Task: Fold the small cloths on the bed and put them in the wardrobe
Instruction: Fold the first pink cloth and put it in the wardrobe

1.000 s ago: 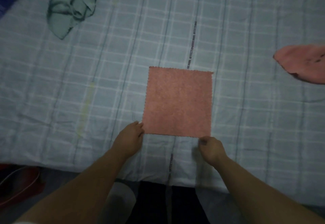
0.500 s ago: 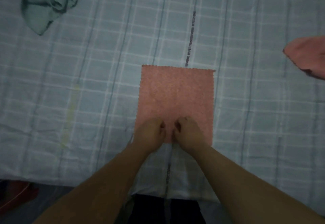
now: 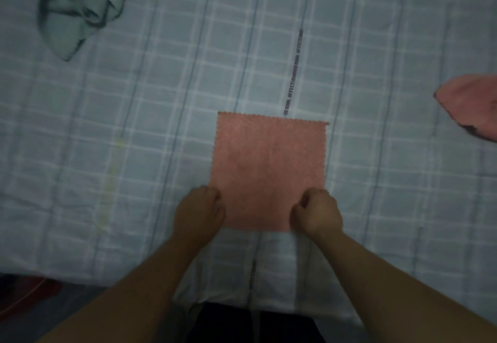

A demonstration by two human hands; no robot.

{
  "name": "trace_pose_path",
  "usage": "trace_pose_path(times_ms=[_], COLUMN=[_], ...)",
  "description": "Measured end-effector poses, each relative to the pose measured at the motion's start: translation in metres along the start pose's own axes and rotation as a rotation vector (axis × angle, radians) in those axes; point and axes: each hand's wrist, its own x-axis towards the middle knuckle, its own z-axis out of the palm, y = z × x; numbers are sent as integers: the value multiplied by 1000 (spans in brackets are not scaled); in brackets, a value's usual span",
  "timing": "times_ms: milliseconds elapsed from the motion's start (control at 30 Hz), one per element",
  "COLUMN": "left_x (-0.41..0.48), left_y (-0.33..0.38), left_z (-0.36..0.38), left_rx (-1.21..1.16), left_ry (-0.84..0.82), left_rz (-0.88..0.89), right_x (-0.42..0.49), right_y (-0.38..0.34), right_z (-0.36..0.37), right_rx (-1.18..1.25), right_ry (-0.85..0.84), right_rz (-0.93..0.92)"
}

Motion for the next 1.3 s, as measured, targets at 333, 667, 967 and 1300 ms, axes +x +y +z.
trace_pose_path(times_ms=[333,667,967,1300], left_x=[105,138,136,146], left_y=[65,9,12,33], left_z=[-21,-21,-33,-26], left_rx=[184,380,378,350], left_ry=[-180,-237,-209,-232], left_rz=[286,221,228,323], right_x=[59,102,104,99], right_y=[-89,-41,-27,-53], right_z=[-24,-34,-51,-25], right_rx=[-289,-348,-383,-386], right_ry=[-15,-23,-27,-26], right_rz=[-445,-365,-322,-422])
